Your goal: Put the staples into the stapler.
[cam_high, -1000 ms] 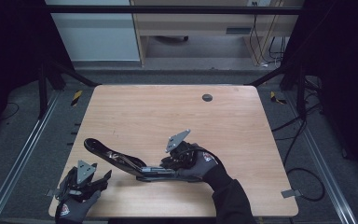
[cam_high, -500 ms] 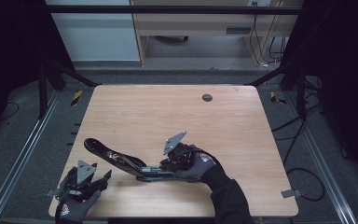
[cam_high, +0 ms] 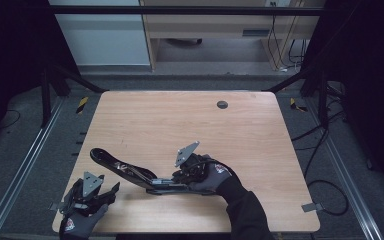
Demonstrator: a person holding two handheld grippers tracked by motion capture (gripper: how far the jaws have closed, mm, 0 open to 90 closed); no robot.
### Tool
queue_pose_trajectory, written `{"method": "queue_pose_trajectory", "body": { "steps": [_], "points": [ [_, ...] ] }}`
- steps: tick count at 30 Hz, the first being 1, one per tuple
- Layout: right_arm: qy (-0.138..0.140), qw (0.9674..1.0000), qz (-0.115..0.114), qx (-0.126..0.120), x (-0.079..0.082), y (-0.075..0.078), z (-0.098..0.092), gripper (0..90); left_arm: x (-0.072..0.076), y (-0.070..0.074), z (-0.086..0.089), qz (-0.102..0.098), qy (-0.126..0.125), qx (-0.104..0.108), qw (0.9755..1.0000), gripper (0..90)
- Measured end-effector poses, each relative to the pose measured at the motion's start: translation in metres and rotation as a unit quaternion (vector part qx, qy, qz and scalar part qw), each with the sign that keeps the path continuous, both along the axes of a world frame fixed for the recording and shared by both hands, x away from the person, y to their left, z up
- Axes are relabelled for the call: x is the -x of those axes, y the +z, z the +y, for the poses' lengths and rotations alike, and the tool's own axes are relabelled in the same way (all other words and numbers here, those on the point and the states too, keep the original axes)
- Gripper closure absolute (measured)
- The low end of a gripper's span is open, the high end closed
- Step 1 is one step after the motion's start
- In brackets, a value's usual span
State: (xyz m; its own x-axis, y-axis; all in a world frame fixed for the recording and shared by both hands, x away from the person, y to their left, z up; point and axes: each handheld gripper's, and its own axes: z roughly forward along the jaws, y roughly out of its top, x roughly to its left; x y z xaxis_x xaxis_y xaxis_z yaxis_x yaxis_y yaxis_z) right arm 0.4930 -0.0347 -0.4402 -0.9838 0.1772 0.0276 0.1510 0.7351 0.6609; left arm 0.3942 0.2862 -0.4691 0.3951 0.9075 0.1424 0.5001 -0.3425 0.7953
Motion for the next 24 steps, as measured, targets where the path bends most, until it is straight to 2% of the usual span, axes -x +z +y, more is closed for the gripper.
{"method": "queue_pose_trajectory", "body": {
  "steps": [16,24],
  "points": [
    [0.011,0.9999,-0.001,0.005,0.0007,-0.0018,0.0017,78.7,-0.0001,0.0000,0.0001,0.000,0.000,-0.001,1.0000,38.6],
    [0.008,1.0000,-0.001,0.004,0.0000,-0.0018,0.0006,78.7,0.0001,0.0000,-0.0003,-0.001,-0.001,-0.001,1.0000,38.6]
  ]
}}
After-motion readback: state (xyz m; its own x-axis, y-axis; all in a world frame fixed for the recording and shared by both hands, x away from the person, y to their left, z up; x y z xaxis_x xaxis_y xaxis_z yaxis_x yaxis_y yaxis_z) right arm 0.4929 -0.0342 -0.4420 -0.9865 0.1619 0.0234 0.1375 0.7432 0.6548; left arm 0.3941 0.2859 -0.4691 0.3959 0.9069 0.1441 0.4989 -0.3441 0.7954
